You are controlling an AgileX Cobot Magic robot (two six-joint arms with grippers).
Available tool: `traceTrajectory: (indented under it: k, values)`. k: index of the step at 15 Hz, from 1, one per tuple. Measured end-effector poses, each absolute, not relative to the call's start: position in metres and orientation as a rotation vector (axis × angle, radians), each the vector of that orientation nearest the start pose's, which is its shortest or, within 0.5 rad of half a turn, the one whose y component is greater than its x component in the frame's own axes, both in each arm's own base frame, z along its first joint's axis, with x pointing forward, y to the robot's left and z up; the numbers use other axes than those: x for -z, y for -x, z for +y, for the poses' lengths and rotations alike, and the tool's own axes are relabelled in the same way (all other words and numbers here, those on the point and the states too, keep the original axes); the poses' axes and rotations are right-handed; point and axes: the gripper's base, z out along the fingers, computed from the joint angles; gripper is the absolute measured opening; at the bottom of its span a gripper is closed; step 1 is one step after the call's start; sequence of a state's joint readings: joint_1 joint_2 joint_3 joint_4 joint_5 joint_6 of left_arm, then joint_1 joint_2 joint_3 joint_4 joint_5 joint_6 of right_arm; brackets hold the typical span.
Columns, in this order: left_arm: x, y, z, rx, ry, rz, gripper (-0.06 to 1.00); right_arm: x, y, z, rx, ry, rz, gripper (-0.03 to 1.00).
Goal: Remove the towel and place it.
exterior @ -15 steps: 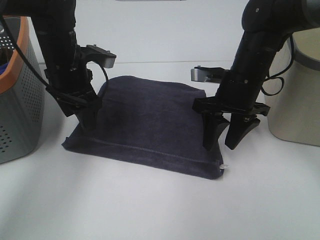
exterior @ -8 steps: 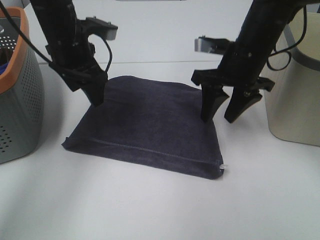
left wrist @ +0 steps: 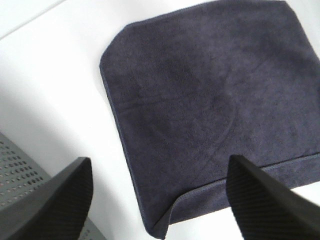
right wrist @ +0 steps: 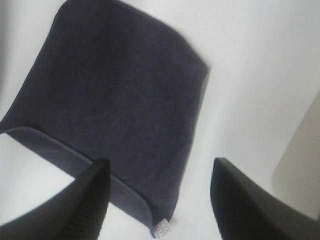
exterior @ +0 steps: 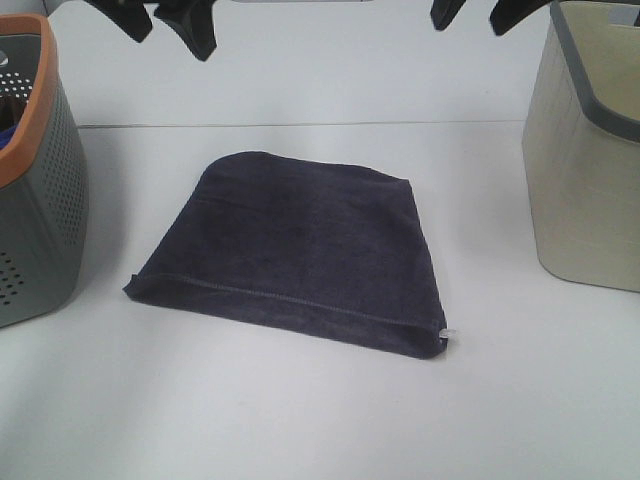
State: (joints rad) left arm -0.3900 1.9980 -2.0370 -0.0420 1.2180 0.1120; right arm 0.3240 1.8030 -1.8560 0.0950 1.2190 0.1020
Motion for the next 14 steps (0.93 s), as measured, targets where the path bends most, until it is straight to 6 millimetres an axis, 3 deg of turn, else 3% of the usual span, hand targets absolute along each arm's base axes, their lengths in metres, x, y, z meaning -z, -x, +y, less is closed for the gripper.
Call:
traceTrajectory:
  k: [2,3,4,5,6,7,9,12,14]
  values:
    - [-0.361,-0.403,-0.143,0.142,-0.548,2.555,0.7,-0.384,-0.364,0.108,-0.215,0.18,2.611,0.6]
    - [-0.369,-0.404,-0.124,0.131,-0.473,2.548,0.7,-0.39,-0.365,0.088,-0.208,0.091,2.598,0.6]
    - [-0.377,-0.408,-0.09,0.112,-0.337,2.549,0.7,-0.397,-0.366,0.057,-0.197,-0.022,2.576,0.6]
    - [-0.379,-0.409,-0.077,0.101,-0.295,2.55,0.7,-0.401,-0.365,0.046,-0.188,-0.065,2.564,0.6]
    - [-0.384,-0.405,-0.041,0.071,-0.18,2.556,0.7,-0.411,-0.354,0.014,-0.155,-0.17,2.531,0.6]
    - [-0.387,-0.401,-0.017,0.047,-0.102,2.558,0.7,-0.415,-0.344,-0.003,-0.114,-0.226,2.519,0.6]
    - [-0.391,-0.388,0.018,0.011,-0.007,2.562,0.7,-0.418,-0.32,-0.017,-0.017,-0.255,2.516,0.6]
    - [-0.392,-0.35,0.022,-0.001,-0.035,2.596,0.7,-0.402,-0.276,-0.016,0.006,-0.256,2.575,0.6]
    - [-0.395,-0.309,0.019,-0.007,-0.038,2.608,0.7,-0.398,-0.228,-0.015,0.021,-0.257,2.568,0.6]
